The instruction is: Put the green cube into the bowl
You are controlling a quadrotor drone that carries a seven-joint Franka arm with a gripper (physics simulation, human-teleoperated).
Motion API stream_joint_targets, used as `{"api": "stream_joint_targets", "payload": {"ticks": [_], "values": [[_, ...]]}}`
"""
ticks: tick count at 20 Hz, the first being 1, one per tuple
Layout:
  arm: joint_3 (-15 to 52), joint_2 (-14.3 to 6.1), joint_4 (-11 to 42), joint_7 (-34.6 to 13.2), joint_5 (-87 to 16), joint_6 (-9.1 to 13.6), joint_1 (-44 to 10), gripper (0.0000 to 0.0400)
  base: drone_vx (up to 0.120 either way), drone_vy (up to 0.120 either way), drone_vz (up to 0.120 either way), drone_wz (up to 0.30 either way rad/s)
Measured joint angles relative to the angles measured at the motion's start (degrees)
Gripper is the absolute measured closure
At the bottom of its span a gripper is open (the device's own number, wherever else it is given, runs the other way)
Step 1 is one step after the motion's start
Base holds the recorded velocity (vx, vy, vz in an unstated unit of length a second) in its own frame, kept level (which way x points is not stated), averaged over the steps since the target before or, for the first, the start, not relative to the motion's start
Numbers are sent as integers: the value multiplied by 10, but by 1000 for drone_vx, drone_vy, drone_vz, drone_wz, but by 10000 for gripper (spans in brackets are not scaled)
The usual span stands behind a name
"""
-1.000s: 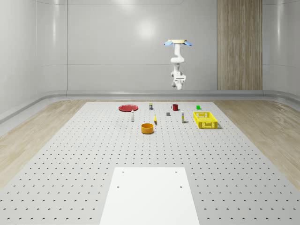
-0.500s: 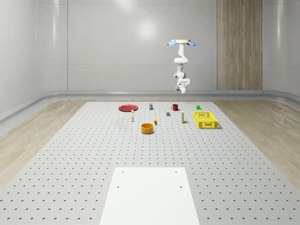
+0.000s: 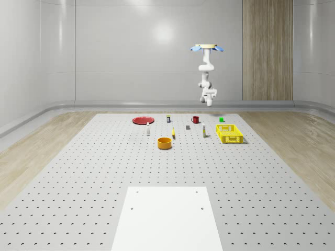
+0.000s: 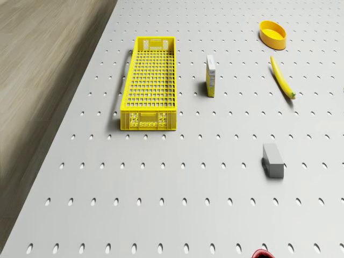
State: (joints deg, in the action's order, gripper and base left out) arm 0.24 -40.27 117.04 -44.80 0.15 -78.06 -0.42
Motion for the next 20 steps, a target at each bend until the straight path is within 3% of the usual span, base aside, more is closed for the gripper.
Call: {"api": "stream_joint_targets", "payload": {"ticks": [20], "values": [[3, -5, 4, 0, -3, -8, -2, 0, 120, 116, 0, 0]]}}
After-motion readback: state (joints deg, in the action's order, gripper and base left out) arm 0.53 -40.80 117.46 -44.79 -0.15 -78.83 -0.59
